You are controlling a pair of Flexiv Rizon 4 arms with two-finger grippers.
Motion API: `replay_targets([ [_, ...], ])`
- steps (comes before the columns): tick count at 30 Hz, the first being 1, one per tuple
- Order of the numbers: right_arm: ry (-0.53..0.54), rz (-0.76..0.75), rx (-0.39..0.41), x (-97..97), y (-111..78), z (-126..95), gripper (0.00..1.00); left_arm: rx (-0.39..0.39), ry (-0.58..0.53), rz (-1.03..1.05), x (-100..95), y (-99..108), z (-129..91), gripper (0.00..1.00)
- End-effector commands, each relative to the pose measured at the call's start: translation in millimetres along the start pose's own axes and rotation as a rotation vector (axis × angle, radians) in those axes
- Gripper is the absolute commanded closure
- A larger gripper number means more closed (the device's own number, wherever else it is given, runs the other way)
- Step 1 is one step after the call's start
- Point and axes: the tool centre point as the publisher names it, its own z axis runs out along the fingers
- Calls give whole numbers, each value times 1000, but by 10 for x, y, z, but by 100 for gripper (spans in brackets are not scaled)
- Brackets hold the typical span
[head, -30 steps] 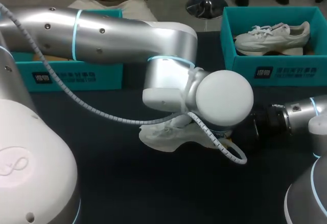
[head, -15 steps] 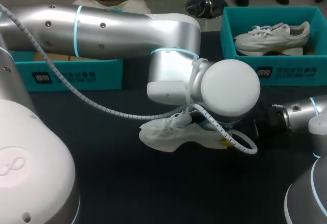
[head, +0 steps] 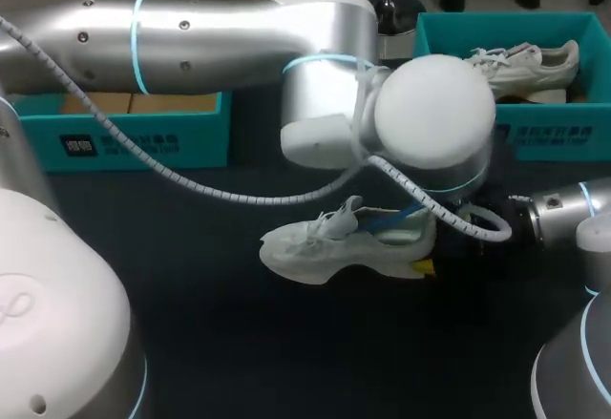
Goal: Take the shoe out of the shoebox, open the shoe tongue, remove and reinsert the insole, then place the shoe into the shoebox
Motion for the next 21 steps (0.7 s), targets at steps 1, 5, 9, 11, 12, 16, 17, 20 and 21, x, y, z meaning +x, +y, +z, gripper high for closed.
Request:
replay_targets([
  [1,-1,0,1,1,-35,22,100,65,39,-54,-265,79,-330,100],
  [5,-1,0,1,1,-35,22,100,125,67,-109,-471,2,-530,100],
  [9,-1,0,1,1,-35,22,100,197,108,-153,-651,-113,-727,100],
  [11,-1,0,1,1,-35,22,100,231,133,-169,-723,-185,-827,100],
  [12,-1,0,1,1,-35,22,100,246,144,-168,-755,-222,-876,100],
  [16,-1,0,1,1,-35,22,100,302,172,-189,-872,-343,-1046,100],
  [17,-1,0,1,1,-35,22,100,315,181,-204,-910,-357,-1086,100],
  [20,-1,0,1,1,-35,22,100,366,276,-233,-1058,-344,-1184,100],
  [21,-1,0,1,1,-35,22,100,379,289,-244,-1111,-329,-1217,100],
])
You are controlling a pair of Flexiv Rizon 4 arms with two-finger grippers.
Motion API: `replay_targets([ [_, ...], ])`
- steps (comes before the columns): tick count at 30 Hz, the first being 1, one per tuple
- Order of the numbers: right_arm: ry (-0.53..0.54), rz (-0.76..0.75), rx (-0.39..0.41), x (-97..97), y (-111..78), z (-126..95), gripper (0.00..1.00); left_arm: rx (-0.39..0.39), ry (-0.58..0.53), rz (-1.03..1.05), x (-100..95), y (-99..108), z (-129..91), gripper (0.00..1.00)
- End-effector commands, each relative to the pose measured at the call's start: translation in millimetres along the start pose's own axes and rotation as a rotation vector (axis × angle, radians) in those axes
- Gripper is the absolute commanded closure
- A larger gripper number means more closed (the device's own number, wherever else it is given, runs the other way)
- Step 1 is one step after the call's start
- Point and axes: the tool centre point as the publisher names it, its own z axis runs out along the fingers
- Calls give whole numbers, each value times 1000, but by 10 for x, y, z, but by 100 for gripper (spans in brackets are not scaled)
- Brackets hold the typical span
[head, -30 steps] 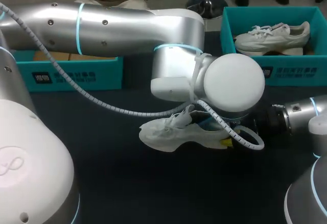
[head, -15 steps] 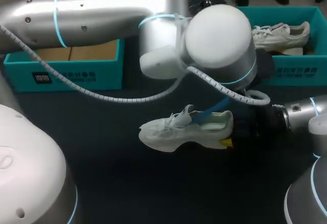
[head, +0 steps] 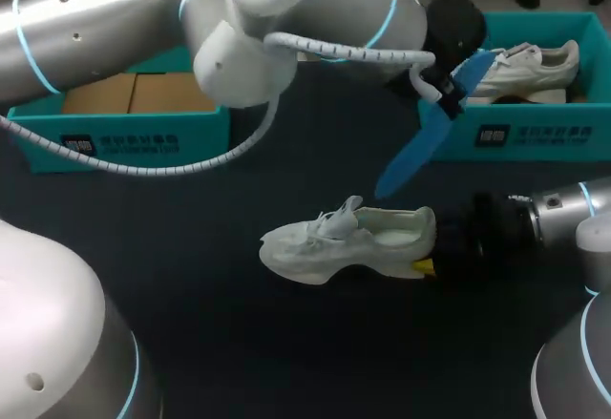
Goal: Take the shoe out of the shoebox, open the shoe tongue, remove and reinsert the insole, then place the shoe into the shoebox
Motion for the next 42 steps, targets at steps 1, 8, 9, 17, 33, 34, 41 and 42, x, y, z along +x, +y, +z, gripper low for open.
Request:
replay_targets([
  [1,-1,0,1,1,-35,22,100,73,165,-25,-247,60,-227,100],
  [8,-1,0,1,1,-35,22,100,142,190,-54,-479,7,-515,100],
  [9,-1,0,1,1,-35,22,100,152,197,-58,-510,2,-546,100],
  [17,-1,0,1,1,-35,22,100,210,265,-69,-738,12,-704,100],
  [33,-1,0,1,1,-35,22,100,210,265,-69,-738,12,-704,100],
  [34,-1,0,1,1,-35,22,100,210,265,-69,-738,12,-704,100],
  [41,-1,0,1,1,-35,22,100,210,265,-69,-738,12,-704,100],
  [42,-1,0,1,1,-35,22,100,206,277,-76,-775,1,-722,100],
])
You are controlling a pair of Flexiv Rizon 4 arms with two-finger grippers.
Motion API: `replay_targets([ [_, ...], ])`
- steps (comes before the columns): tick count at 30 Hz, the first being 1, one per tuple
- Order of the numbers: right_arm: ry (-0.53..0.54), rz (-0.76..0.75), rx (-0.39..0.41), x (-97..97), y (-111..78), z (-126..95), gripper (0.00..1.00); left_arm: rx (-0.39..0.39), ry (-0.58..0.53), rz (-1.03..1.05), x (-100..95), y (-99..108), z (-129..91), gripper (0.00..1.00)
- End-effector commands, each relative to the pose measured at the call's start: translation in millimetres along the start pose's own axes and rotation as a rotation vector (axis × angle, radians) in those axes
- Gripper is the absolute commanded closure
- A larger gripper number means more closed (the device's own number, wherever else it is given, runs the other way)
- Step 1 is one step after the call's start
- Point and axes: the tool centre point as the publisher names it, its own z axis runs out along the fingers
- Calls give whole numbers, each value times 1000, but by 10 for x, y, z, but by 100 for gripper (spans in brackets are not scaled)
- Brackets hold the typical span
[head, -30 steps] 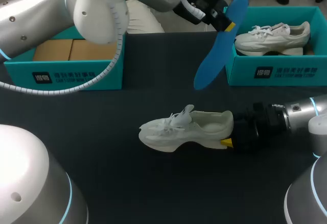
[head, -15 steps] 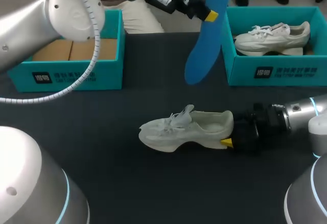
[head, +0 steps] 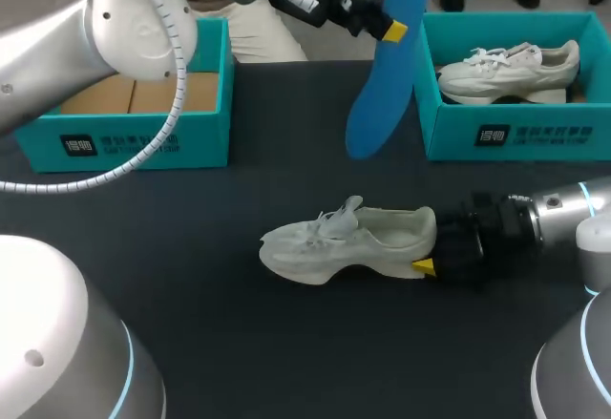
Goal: Take the shoe out of the shoebox, open the shoe tongue, remove and reinsert the insole, then place the shoe into the shoebox
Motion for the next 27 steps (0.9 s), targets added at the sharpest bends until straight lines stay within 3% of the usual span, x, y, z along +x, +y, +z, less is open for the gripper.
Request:
replay_targets([
  [1,-1,0,1,1,-35,23,100,3,28,-19,-71,-25,-55,100],
  [6,-1,0,1,1,-35,23,100,33,132,-79,-241,-108,-254,100],
  [15,-1,0,1,1,-35,23,100,65,266,-131,-291,-171,-506,100],
  [27,-1,0,1,1,-35,23,100,77,295,-222,-701,-204,-707,100],
])
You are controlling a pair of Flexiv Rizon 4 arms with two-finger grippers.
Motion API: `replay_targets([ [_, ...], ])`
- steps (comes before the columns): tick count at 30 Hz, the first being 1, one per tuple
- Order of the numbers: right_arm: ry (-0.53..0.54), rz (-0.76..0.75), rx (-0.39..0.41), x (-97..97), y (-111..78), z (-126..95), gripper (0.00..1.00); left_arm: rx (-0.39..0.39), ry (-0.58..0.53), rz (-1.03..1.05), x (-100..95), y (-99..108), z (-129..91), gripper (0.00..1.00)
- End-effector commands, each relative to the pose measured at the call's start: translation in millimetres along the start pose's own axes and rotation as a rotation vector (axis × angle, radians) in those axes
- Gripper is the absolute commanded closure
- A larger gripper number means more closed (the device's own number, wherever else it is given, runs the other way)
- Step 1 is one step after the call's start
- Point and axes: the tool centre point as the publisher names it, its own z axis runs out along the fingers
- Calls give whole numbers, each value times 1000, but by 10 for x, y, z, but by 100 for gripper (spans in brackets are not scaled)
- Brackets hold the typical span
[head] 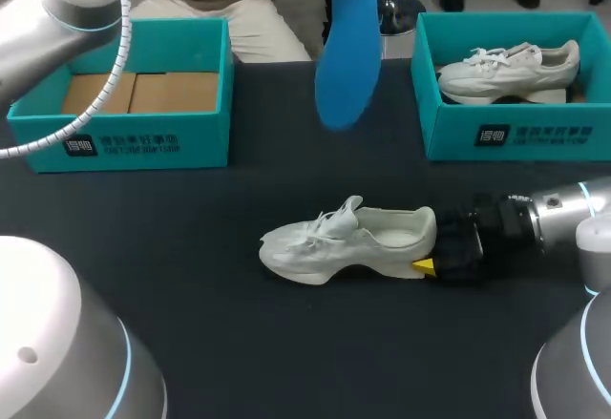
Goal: Take the shoe out of the shoebox, open the shoe tongue, remove and reinsert the insole, then place the shoe into the shoebox
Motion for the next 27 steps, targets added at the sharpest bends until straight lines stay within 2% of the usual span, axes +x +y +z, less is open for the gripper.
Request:
replay_targets([
  [1,-1,0,1,1,-35,23,100,-3,32,-20,-125,-68,-129,100],
  [12,-1,0,1,1,-35,23,100,33,37,-72,-404,-153,-386,100],
  [21,-1,0,1,1,-35,23,100,33,88,-98,-504,-187,-388,100],
  [27,-1,0,1,1,-35,23,100,33,81,-106,-535,-168,-409,100],
])
